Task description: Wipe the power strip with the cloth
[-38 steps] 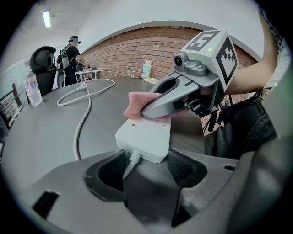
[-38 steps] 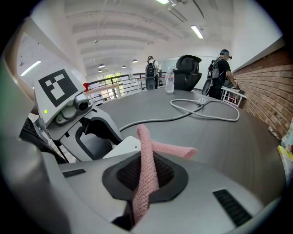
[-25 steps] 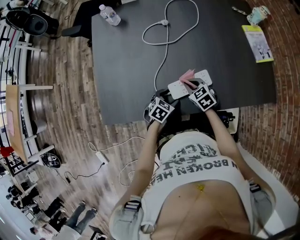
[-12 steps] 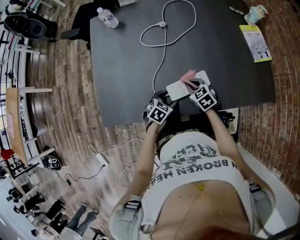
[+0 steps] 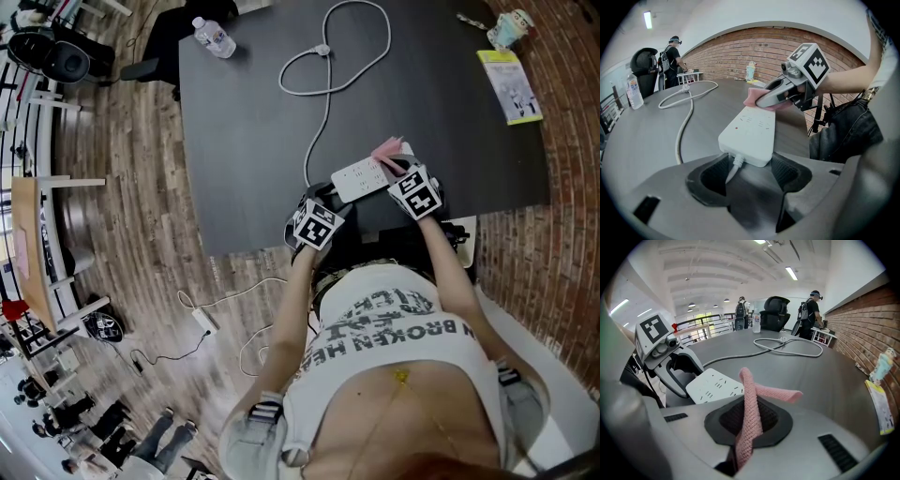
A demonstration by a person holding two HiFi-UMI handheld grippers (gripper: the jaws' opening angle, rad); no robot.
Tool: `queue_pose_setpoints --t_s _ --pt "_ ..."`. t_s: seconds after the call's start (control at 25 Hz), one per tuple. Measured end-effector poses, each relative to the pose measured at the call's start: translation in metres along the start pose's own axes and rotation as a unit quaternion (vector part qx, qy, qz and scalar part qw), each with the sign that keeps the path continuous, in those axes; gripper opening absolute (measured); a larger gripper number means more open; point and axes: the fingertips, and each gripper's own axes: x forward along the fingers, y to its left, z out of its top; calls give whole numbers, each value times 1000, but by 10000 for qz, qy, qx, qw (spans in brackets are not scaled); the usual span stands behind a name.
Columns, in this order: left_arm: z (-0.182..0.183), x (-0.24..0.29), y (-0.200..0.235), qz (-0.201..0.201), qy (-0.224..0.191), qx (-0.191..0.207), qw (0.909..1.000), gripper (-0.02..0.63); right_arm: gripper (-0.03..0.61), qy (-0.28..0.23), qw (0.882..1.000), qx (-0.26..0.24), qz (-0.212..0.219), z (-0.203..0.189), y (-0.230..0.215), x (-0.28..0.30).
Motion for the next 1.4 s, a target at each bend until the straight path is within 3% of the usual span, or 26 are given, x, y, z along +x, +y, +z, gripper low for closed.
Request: queue_pose_setpoints --t_s 1.4 --pt "1 1 0 29 9 -17 10000 268 17 127 9964 497 -673 -31 -69 -23"
